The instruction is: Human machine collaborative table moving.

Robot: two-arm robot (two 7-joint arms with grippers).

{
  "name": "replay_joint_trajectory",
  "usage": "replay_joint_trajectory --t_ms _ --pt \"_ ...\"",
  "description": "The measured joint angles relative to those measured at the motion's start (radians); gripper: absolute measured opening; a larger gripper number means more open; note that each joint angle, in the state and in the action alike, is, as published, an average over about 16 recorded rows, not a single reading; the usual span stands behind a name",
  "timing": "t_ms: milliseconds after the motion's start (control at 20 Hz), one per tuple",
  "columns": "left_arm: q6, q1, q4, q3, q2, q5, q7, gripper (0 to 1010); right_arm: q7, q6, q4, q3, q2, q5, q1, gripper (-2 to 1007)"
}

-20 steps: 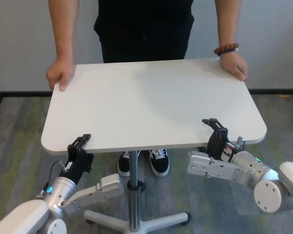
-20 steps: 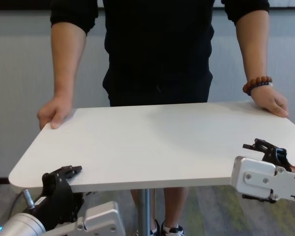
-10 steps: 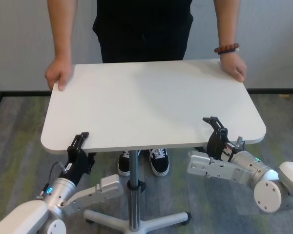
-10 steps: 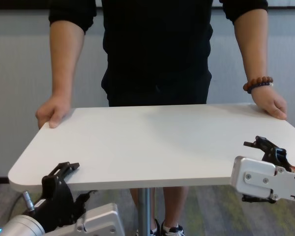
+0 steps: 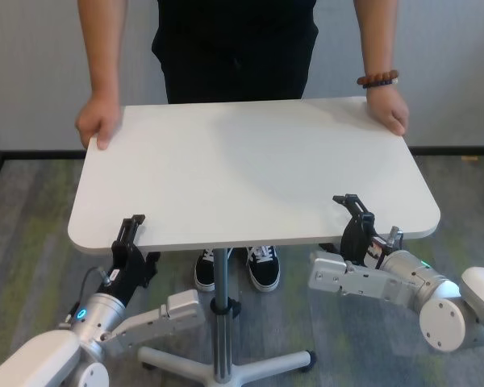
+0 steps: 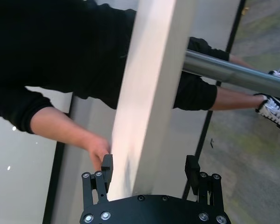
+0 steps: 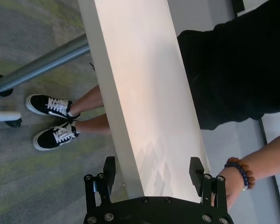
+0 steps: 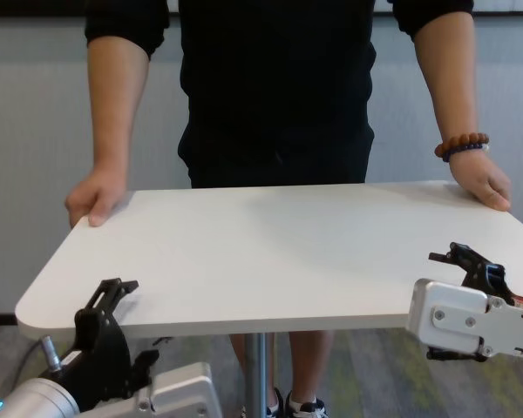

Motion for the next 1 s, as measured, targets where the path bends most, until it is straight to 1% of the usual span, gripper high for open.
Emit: replay_joint_trajectory --t_ms 250,600,800,1000 --pt "0.016 0.023 -0.048 0.01 0.027 0.015 -0.026 998 0.018 0.001 -0.027 -0.01 0.009 -0.003 -0.012 1001" --pt "0.029 0.061 -0.117 0.019 0.071 0.03 -0.055 1000 0.039 0.015 -0.079 -0.021 0.023 -0.008 -0.038 1001" --pt "0.033 0.082 -0.149 0.018 0.093 0.036 -0.061 1000 0.046 0.027 -0.112 -0.024 0.029 -0.01 -0.059 1001" --pt "0.031 0.101 -0.175 0.009 0.111 0.033 -0.066 1000 0.052 0.04 -0.145 -0.02 0.035 -0.007 -0.083 1001"
